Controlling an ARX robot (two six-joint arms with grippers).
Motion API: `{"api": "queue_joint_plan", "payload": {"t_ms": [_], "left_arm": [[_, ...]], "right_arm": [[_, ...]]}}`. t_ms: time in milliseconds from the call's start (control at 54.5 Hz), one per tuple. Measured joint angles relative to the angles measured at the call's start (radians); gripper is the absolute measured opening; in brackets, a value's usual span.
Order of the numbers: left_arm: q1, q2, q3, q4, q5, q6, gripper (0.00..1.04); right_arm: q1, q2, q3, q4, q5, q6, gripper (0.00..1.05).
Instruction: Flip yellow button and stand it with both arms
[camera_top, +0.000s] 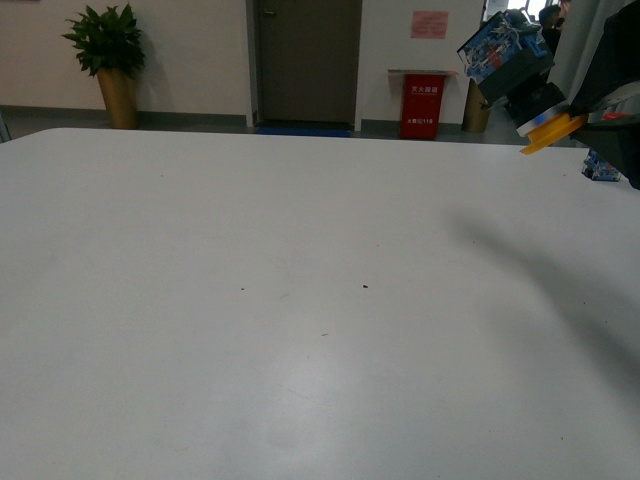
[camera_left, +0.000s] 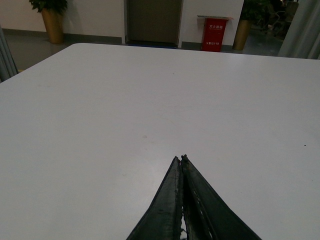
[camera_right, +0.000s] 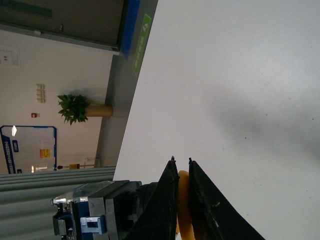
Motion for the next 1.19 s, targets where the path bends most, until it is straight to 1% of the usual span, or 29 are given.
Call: {"api": "queue_joint_plan", "payload": {"t_ms": [147, 624, 1047, 1084, 1139, 1194], "left_arm": [[0.0, -0.084, 0.0, -0.078, 0.0, 0.0, 0.04], [0.0, -0.272, 0.0, -0.26, 0.0, 0.0, 0.04], [0.0, -0.381, 0.0, -0.369, 0.0, 0.0, 0.04], [0.0, -0.417, 0.0, -0.407, 0.0, 0.0, 0.04], [0.0, -0.496, 0.0, -0.519, 0.0, 0.0, 0.04], [0.0, -0.531, 0.0, -0.543, 0.0, 0.0, 0.04]], "right_arm": [[-0.002, -0.011, -0.006, -0.004, 0.0, 0.0, 0.04], [-0.009, -0.047, -0.013, -0.016, 0.0, -0.012, 0.04], [-0.018, -0.07, -0.031, -0.024, 0.0, -0.024, 0.04], [-0.02, -0.072, -0.033, -0.024, 0.0, -0.024, 0.04], [-0.021, -0.076, -0.037, -0.024, 0.0, -0.024, 0.04], [-0.023, -0.078, -0.039, -0.024, 0.0, -0.024, 0.04]]}}
